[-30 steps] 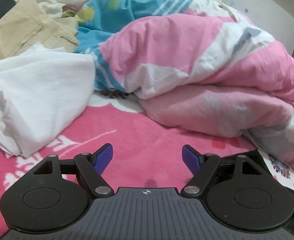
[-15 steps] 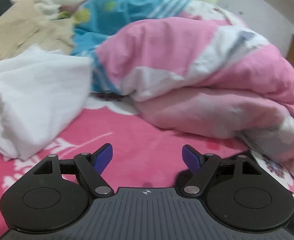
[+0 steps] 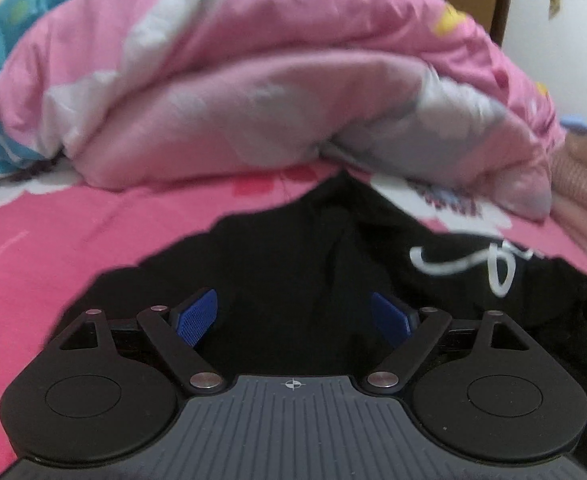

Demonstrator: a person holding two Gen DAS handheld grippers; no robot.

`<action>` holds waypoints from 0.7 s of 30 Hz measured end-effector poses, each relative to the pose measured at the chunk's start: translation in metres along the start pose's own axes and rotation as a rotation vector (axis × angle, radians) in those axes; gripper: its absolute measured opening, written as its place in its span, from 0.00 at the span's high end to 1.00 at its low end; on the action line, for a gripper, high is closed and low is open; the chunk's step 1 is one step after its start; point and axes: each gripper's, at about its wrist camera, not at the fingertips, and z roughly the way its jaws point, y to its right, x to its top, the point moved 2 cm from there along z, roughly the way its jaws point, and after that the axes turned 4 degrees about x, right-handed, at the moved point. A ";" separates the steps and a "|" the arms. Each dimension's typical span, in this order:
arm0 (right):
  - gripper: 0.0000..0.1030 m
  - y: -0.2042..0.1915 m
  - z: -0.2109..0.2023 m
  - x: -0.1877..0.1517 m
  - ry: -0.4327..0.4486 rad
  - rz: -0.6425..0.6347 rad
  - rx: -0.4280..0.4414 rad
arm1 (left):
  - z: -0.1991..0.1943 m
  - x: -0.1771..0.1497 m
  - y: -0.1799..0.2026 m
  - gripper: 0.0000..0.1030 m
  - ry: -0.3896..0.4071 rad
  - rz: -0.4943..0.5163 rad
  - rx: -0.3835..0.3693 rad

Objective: Fold clothes

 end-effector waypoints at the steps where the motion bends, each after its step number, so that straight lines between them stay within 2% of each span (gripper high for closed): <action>1: 0.64 0.008 0.004 -0.006 -0.019 0.040 0.012 | 0.002 -0.001 0.000 0.17 -0.009 -0.003 0.004; 2: 0.85 0.012 0.008 -0.015 -0.035 0.075 0.026 | 0.003 -0.002 -0.002 0.17 -0.014 -0.012 0.004; 3: 0.88 0.009 0.009 -0.024 -0.045 0.068 0.055 | 0.004 -0.002 -0.004 0.17 -0.016 -0.026 0.001; 4: 0.89 0.004 0.010 -0.034 -0.052 0.051 0.088 | 0.004 -0.003 -0.006 0.17 -0.019 -0.039 -0.002; 8: 0.89 -0.047 0.003 -0.066 -0.074 -0.175 0.230 | 0.007 -0.001 -0.014 0.17 -0.022 -0.091 -0.016; 11: 0.90 -0.089 -0.006 -0.099 -0.088 -0.387 0.349 | 0.010 0.001 -0.014 0.17 -0.020 -0.101 -0.007; 12: 0.90 -0.102 -0.005 -0.111 -0.096 -0.470 0.357 | 0.011 0.001 -0.014 0.17 -0.019 -0.099 -0.003; 14: 0.88 -0.125 0.000 -0.135 -0.114 -0.643 0.357 | 0.012 0.001 -0.012 0.17 -0.018 -0.091 0.005; 17: 0.84 -0.142 0.018 -0.162 -0.120 -0.829 0.286 | 0.014 0.001 -0.011 0.17 -0.019 -0.076 0.014; 18: 0.82 -0.146 0.019 -0.166 -0.111 -0.864 0.275 | 0.015 0.001 -0.010 0.17 -0.020 -0.071 0.017; 20: 0.67 -0.149 0.011 -0.161 -0.114 -0.871 0.284 | 0.015 0.000 -0.009 0.16 -0.021 -0.062 0.022; 21: 0.63 -0.150 0.006 -0.158 -0.116 -0.872 0.290 | 0.015 0.000 -0.009 0.16 -0.022 -0.057 0.024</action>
